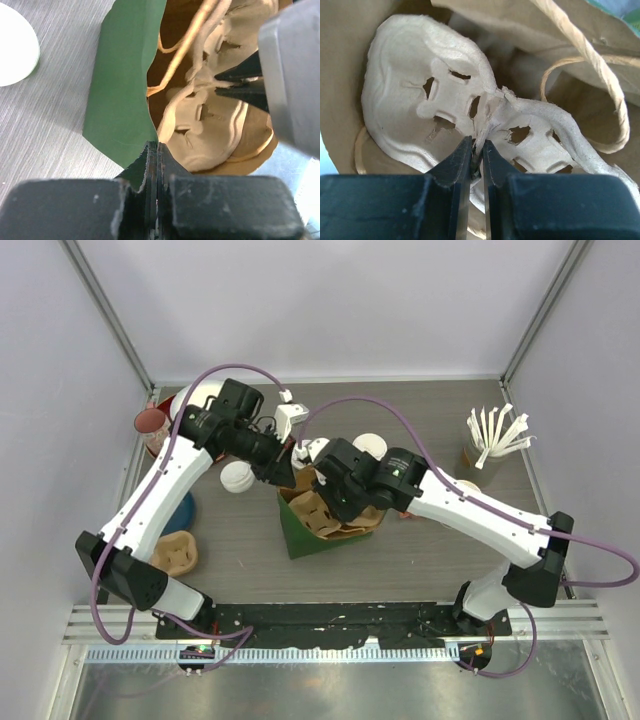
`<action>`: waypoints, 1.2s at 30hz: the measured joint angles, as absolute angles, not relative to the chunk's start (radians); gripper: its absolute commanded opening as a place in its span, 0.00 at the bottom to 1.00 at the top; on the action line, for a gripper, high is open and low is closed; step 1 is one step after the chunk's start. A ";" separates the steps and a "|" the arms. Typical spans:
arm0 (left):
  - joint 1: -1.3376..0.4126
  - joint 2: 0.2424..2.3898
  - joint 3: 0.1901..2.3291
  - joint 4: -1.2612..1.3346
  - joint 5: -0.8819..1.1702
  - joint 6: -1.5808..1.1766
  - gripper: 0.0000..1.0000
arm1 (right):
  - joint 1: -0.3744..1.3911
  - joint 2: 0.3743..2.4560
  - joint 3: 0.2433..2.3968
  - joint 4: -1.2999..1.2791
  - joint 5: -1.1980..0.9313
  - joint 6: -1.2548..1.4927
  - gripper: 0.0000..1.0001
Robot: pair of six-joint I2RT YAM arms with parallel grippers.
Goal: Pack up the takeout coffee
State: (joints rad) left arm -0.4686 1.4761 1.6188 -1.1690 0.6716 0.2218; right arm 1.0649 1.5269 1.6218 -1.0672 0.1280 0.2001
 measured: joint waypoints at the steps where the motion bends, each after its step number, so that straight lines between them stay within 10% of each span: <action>1: -0.470 1.474 1.619 -1.166 0.673 0.222 0.00 | 1.066 1.510 1.602 -1.078 0.128 0.214 0.01; 36: -0.446 1.422 1.572 -1.128 0.709 0.188 0.00 | 1.217 1.739 1.898 -1.298 0.317 0.367 0.01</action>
